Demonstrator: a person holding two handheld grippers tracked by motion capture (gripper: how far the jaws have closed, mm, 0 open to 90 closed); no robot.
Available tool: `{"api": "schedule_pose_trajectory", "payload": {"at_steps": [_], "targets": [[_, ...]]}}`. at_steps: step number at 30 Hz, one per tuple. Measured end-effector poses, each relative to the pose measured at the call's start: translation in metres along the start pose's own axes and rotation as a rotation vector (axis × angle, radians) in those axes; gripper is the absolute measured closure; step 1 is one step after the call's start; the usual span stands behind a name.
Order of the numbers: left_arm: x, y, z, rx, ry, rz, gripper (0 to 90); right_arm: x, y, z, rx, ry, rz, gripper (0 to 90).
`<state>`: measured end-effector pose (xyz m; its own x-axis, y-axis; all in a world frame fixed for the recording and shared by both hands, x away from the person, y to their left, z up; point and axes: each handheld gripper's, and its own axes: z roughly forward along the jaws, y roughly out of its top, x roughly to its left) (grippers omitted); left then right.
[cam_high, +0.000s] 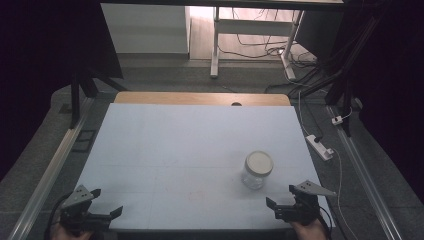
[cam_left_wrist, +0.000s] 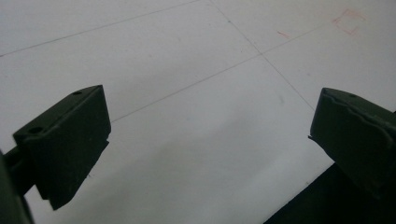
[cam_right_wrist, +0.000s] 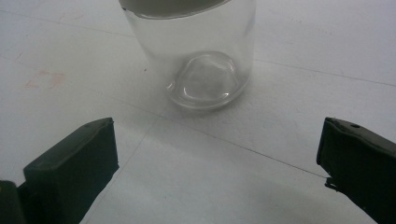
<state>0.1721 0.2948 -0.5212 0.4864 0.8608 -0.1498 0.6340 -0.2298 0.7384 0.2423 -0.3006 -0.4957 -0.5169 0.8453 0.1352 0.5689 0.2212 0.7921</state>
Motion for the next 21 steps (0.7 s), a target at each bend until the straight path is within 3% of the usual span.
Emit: {"api": "schedule_pose_trajectory", "payload": {"at_steps": [5,21], "targets": [[0.0013,-0.0006,-0.0008,-0.013,0.013,-0.005,0.0,0.0002,0.0000,-0.0001,-0.001,0.000,-0.001,0.0],[0.0038,0.0001,0.0016,0.011,-0.012,-0.018,0.4,0.0035,0.0004,0.0007,0.007,-0.002,-0.031,0.0]]}}
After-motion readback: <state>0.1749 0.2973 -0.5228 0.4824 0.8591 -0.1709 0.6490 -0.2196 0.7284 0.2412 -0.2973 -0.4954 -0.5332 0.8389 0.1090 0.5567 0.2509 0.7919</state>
